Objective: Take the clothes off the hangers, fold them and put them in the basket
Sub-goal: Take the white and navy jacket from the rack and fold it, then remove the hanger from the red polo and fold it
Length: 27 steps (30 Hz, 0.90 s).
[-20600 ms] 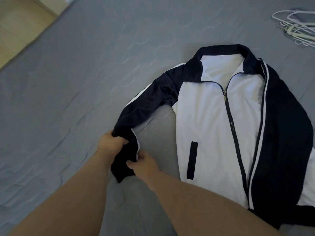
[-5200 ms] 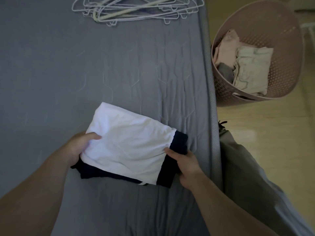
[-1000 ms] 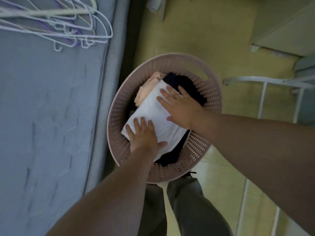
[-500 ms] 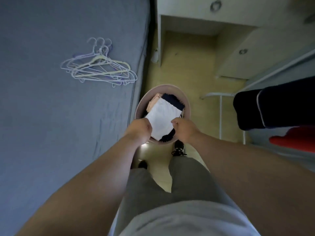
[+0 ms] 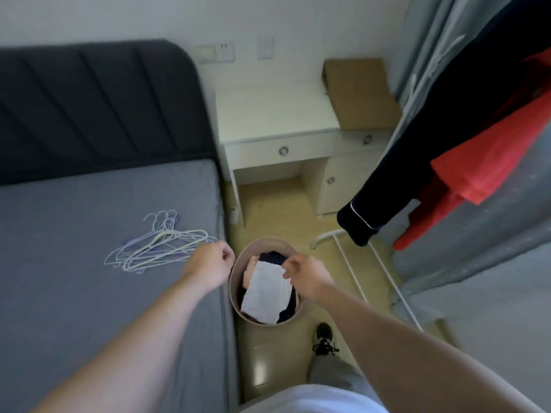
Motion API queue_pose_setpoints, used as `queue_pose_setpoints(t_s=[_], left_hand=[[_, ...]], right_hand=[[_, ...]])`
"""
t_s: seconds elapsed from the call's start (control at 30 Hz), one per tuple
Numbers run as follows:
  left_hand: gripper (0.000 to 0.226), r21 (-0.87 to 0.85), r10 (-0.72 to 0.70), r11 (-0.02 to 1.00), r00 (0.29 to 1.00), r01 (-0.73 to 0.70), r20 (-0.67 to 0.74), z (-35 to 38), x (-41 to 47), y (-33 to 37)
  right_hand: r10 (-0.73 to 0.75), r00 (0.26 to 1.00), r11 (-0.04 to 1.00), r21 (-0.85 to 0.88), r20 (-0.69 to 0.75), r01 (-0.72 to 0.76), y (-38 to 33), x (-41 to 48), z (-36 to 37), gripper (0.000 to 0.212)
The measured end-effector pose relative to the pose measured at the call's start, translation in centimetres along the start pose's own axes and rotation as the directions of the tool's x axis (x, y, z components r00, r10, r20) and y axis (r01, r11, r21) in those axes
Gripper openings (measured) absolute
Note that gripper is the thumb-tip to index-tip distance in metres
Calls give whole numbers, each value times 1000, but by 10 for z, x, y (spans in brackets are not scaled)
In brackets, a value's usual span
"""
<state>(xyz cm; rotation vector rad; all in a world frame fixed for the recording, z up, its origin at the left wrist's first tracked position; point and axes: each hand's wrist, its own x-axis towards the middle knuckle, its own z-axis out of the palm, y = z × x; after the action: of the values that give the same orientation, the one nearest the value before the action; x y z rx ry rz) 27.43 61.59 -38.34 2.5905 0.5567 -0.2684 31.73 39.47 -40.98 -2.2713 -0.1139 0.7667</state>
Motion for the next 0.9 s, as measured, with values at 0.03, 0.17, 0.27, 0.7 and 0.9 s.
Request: queue_pose_setpoints(t_s=[0.03,0.17,0.27,0.7,0.9], left_hand=[[14,3,31,1000,999,-31,-9,-8,-6,4],[17,0,151,988,988,-151,-17,-38,-22,30],[18,5,246,969,967,-246,-64,-61,-26,57],[9,-17,596,789,771,-615,-223,-132,-55,248],[7,-31,687,694,674,-719,-270,-139,-63,338]], right_hand=[[1,1000,1000,13,-22,-1,-3,-11,-3,27],[-49,990,998,30,-130,53,-23,-46,-34,22],[-109,964,991,46,-244,124,-40,-63,-64,23],[-95,667,941,151,-739,302,-41,-143,-231,26],[-8,447,932,156,-894,328,-16,-166,-305,25]])
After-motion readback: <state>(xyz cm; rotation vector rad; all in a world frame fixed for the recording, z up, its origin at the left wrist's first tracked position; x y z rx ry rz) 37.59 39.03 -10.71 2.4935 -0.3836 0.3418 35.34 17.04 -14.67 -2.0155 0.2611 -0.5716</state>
